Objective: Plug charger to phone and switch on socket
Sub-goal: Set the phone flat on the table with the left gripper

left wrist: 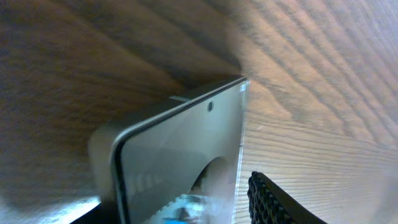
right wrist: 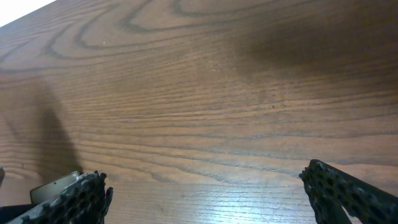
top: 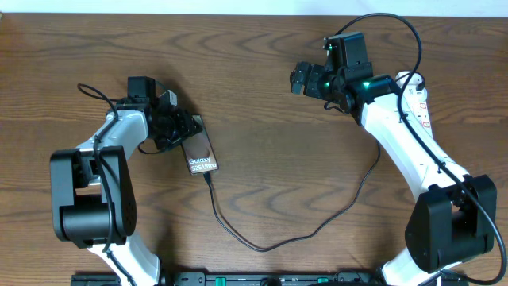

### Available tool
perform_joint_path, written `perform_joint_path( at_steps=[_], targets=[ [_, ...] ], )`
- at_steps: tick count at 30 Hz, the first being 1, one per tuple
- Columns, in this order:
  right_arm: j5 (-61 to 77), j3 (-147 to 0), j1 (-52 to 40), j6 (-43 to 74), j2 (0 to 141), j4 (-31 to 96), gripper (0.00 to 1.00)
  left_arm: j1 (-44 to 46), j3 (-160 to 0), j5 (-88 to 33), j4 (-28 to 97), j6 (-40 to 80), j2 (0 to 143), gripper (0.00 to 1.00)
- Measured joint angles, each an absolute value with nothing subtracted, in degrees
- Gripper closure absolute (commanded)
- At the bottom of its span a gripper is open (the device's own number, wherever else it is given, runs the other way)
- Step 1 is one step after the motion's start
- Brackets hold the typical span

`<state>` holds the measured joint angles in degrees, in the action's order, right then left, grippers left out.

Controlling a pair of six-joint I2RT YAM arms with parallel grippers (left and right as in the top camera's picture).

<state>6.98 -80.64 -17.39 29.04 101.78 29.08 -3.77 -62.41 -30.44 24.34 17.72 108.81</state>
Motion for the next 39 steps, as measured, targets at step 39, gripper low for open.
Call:
perform_joint_path(
  at_steps=[39],
  targets=[
    [6.8,-80.6,-17.4,29.0,101.8,29.3,0.01,-4.1,-62.3,-33.8,26.9,14.7,107.0,0.10]
  ],
)
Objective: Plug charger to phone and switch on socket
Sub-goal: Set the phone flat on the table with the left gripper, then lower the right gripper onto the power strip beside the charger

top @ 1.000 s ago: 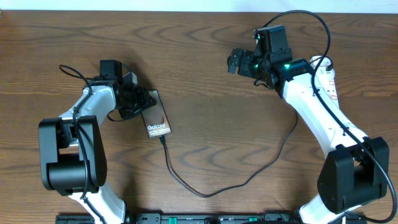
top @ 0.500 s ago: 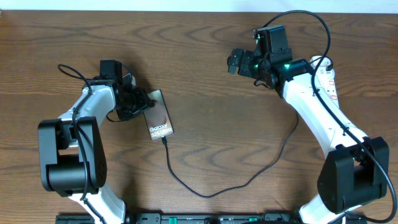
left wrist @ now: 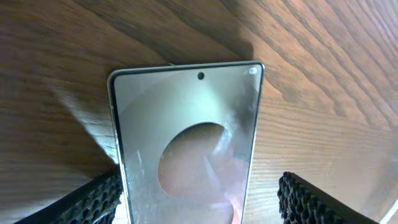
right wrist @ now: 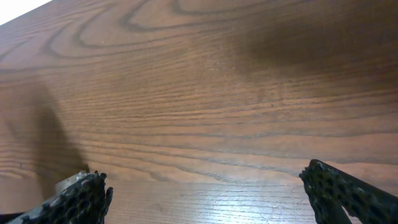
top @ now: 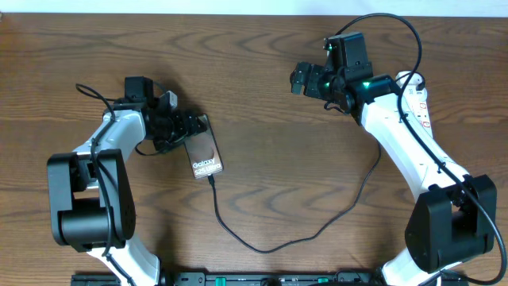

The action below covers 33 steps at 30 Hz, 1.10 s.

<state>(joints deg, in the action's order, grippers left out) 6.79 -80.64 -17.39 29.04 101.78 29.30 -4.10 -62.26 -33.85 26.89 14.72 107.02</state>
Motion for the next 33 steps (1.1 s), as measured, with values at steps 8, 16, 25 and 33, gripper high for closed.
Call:
perform_joint_path(
  at_steps=[8,16,25,33],
  targets=[
    [6.6,-80.6,-17.4,29.0,101.8,29.3,0.01,-4.0,-61.1,-32.6,31.5,14.5,97.9,0.08],
    [6.6,-80.6,-17.4,29.0,101.8,29.3,0.01,-4.0,-61.1,-28.3,35.6,14.5,85.2,0.08],
    [6.7,-80.6,-17.4,29.0,101.8,30.0,0.01,-4.0,-61.1,-31.8,34.4,14.5,63.9,0.08],
    [13.6,-85.3,-12.5,28.6,101.1,38.3,0.01,-4.0,-61.1,-35.9,33.4,14.2,50.2,0.08]
  ],
)
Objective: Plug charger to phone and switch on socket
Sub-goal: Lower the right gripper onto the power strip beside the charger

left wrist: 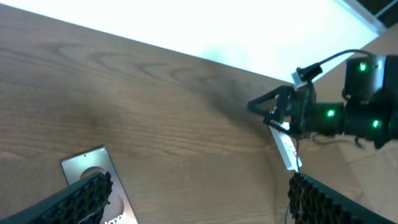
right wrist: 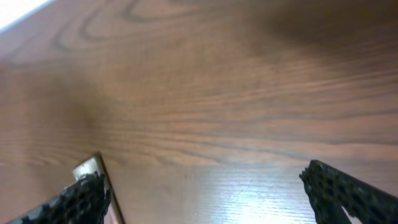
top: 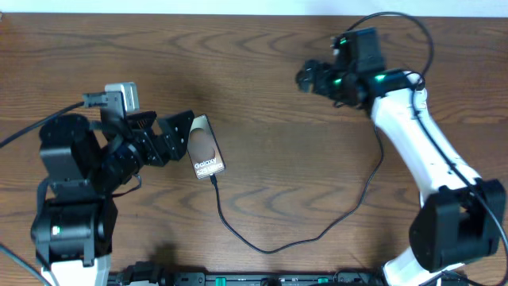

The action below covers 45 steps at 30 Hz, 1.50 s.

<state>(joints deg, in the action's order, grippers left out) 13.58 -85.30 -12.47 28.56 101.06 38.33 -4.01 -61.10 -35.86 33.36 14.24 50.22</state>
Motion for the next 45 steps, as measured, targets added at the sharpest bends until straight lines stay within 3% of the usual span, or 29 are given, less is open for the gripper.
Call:
perform_joint_path(
  at_steps=[6,11,19,32,45],
  targets=[
    [15.7,-98.8,3.5,23.1,97.5,54.2,0.01,-4.0,-61.1,-36.1,33.6,14.0,50.3,0.07],
    [15.9,-101.5,17.4,16.3,96.6,60.7,0.01,-4.0,-61.1,-36.1,33.6,13.7,52.8,0.07],
    [18.6,-101.5,31.7,3.4,99.5,64.1,0.01,-4.0,-61.1,-36.1,33.6,13.6,57.5,0.07],
    [26.7,-101.4,32.3,-8.7,120.6,60.7,0.01,-4.0,-61.1,-36.1,33.6,13.6,58.8,0.07],
    [29.0,-101.4,26.5,-16.3,125.0,54.7,0.01,-4.0,-61.1,-36.1,33.6,13.6,58.8,0.07]
  ],
)
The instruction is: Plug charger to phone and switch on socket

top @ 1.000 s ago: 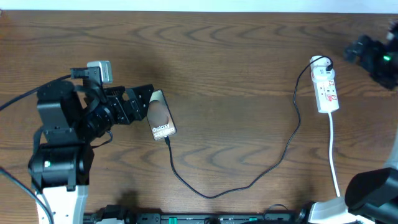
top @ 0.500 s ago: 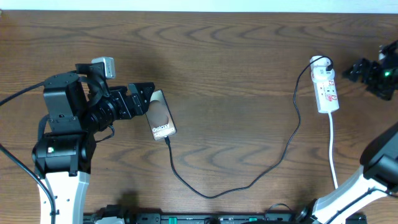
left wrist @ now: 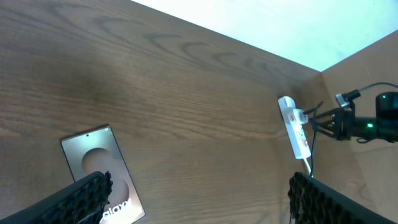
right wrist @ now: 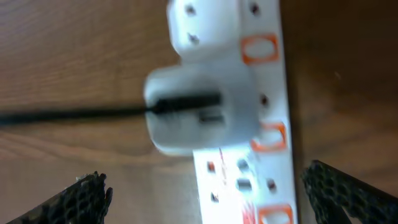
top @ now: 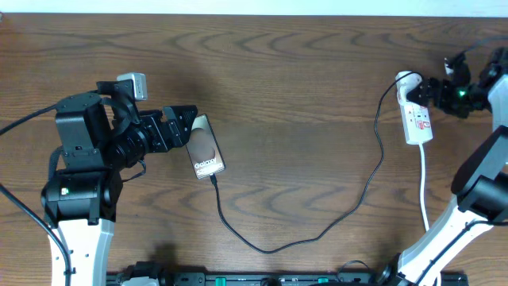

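The phone [top: 205,148] lies face up left of centre, with the black charger cable [top: 262,248] plugged into its near end. That cable runs right and up to a white adapter [right wrist: 202,109] seated in the white power strip [top: 414,113], which has orange switches [right wrist: 258,47]. My left gripper [top: 184,127] hovers open just left of the phone [left wrist: 99,171], holding nothing. Open and empty, my right gripper [top: 429,87] sits over the strip's [right wrist: 249,180] far end. From the left wrist, the strip [left wrist: 296,127] shows far off.
The strip's own white cord [top: 424,191] trails down toward the table's near edge at the right. Bare wooden tabletop [top: 302,119] lies between phone and strip. The table's far edge [left wrist: 205,37] meets a pale floor.
My right gripper has gone from over bare table near the middle back to the far right, over the power strip and adapter. The left gripper stays open beside the phone.
First my left gripper held the phone's top end, tilted off the table, with the cable plugged in. Then it stood open around the flat phone. Later it was drawn back and raised. My right gripper stayed open over bare wood, and now hangs over the strip.
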### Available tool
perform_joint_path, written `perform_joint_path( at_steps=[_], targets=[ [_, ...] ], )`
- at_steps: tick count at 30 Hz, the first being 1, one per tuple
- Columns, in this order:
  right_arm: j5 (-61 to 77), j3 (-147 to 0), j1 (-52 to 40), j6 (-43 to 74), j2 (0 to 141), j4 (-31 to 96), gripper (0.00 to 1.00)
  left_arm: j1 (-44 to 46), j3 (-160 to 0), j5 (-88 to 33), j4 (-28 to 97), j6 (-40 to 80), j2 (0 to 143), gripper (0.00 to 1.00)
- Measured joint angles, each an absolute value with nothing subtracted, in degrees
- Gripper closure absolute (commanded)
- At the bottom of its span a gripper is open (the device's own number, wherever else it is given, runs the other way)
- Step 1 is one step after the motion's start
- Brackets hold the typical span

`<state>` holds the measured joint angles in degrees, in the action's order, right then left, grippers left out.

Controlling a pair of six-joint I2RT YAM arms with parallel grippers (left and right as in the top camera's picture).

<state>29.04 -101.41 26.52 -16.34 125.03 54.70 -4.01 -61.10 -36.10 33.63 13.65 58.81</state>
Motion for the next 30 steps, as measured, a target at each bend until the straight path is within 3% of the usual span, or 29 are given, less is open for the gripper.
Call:
perform_joint_path(
  at_steps=[30],
  targets=[
    [25.9,-101.7,22.1,-12.5,128.1,51.4,0.03,-4.0,-61.1,-36.1,34.1,13.6,58.8,0.07]
  ],
)
